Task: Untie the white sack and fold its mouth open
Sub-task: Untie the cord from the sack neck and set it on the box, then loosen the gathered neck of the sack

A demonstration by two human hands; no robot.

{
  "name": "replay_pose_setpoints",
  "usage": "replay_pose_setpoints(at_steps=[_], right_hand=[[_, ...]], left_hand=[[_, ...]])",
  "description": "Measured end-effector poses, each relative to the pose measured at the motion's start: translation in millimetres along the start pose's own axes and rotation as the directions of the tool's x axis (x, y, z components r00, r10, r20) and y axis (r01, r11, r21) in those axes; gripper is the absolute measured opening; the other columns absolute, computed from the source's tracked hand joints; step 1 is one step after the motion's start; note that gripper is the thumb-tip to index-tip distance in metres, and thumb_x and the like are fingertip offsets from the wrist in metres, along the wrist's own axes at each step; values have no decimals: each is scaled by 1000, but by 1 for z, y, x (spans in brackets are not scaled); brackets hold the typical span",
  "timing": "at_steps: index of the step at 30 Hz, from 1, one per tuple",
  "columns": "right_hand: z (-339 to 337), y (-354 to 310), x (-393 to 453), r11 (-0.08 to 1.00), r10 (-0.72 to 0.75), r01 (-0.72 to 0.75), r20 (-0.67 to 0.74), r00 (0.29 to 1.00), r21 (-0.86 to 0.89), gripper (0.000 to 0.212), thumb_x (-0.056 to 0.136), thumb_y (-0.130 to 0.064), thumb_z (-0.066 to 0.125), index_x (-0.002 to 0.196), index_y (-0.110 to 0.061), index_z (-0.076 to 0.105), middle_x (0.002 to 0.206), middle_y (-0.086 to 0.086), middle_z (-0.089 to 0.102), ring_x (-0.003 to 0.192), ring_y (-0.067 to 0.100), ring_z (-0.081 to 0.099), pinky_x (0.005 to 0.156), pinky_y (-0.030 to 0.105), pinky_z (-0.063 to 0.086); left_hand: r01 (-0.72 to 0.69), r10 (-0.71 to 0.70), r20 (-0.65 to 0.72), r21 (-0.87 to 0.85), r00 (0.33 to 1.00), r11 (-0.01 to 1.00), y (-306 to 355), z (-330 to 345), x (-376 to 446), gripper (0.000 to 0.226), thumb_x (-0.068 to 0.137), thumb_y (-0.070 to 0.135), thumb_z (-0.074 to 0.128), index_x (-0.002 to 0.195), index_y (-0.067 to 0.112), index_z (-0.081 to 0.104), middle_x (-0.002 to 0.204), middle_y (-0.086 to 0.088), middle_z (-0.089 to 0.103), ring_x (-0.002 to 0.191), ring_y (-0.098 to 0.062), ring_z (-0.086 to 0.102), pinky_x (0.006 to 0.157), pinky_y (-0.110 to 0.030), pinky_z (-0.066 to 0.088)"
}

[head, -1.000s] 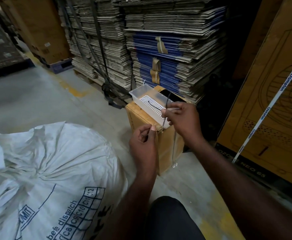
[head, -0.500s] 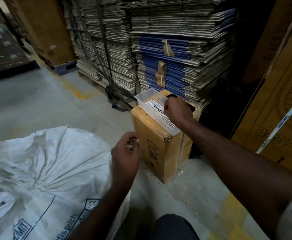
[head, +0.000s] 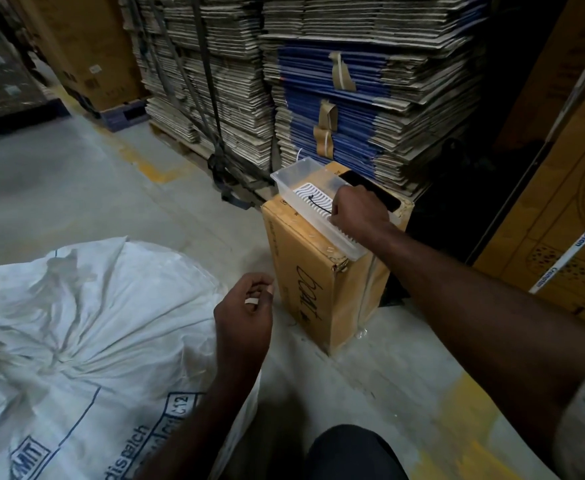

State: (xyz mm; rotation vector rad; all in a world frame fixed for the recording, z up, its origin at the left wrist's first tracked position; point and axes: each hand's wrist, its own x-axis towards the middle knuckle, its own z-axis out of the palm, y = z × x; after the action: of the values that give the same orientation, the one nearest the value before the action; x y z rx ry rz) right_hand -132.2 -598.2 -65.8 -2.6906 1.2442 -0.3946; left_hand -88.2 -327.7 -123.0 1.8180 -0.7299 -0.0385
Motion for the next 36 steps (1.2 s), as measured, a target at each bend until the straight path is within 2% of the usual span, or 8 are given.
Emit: replay_pose_setpoints(at_steps=[5, 10, 14, 19, 21, 24, 30, 36], right_hand=[[-11, -3, -7, 1000, 23, -23, -2, 1000, 2, 33, 82, -36, 88, 106, -15, 77, 107, 11, 76, 100, 32, 73, 84, 41, 62], [-37, -36, -34, 998, 1, 5, -115, 993, 56, 8, 89, -22, 76, 93, -15, 79, 94, 10, 77, 88, 32, 75, 72, 40, 64], [-50, -84, -79, 979, -98, 120, -134, 986, 165, 18, 91, -19, 64, 82, -16, 79, 78, 7, 74, 72, 28, 70, 59, 38, 61], [-63, -154, -160, 871, -255, 284, -127, 959, 401, 17, 89, -21, 64, 89, -19, 81, 85, 0, 78, 77, 21, 72, 72, 39, 62], [-67, -177, -195, 817, -316, 345, -140, 938, 462, 17, 88, -21, 64, 85, -20, 80, 81, -6, 78, 73, 15, 71, 72, 40, 63], [-78, -203, -243, 763, -350, 361, -127, 928, 537, 15, 87, -24, 64, 83, -21, 78, 79, -6, 77, 73, 16, 72, 69, 38, 62], [-95, -244, -301, 684, -442, 403, -95, 892, 608, 11, 85, -20, 65, 80, -19, 75, 77, -6, 76, 73, 18, 71, 70, 40, 61], [-92, -289, -329, 663, -528, 427, -21, 849, 615, 10, 89, -24, 69, 86, -25, 78, 83, -13, 77, 80, 9, 72, 74, 32, 61]], left_hand=[[-31, 31, 8, 19, 999, 999, 4, -17, -6, 17, 99, 7, 71, 100, 23, 74, 92, 10, 76, 91, -10, 73, 77, -26, 61], [-43, 43, -22, 3, 999, 999, 21, -51, -15, 18, 99, 6, 70, 98, 23, 74, 92, 10, 76, 91, -12, 73, 72, -20, 58], [-45, 46, -59, 14, 997, 999, 38, -86, -30, 20, 98, 4, 69, 98, 23, 74, 91, 11, 75, 89, -11, 73, 69, -13, 51], [-25, 27, -126, 19, 992, 1000, 67, -146, -58, 20, 97, 5, 69, 96, 24, 75, 90, 9, 75, 89, -11, 72, 66, -11, 48], [-32, 39, -176, 41, 984, 999, 78, -171, -71, 21, 96, 5, 69, 97, 24, 76, 90, 9, 75, 89, -11, 71, 65, -11, 47], [-16, 31, -254, 61, 967, 998, 91, -206, -90, 22, 95, 4, 69, 96, 25, 76, 88, 10, 74, 88, -9, 71, 67, -12, 48], [13, 31, -403, 105, 915, 994, 97, -274, -129, 20, 95, 7, 70, 97, 26, 76, 91, 9, 76, 91, -8, 73, 71, -15, 53], [38, 3, -530, 67, 848, 997, 70, -325, -155, 19, 97, 6, 70, 96, 24, 76, 90, 11, 77, 90, -6, 74, 71, -11, 52]])
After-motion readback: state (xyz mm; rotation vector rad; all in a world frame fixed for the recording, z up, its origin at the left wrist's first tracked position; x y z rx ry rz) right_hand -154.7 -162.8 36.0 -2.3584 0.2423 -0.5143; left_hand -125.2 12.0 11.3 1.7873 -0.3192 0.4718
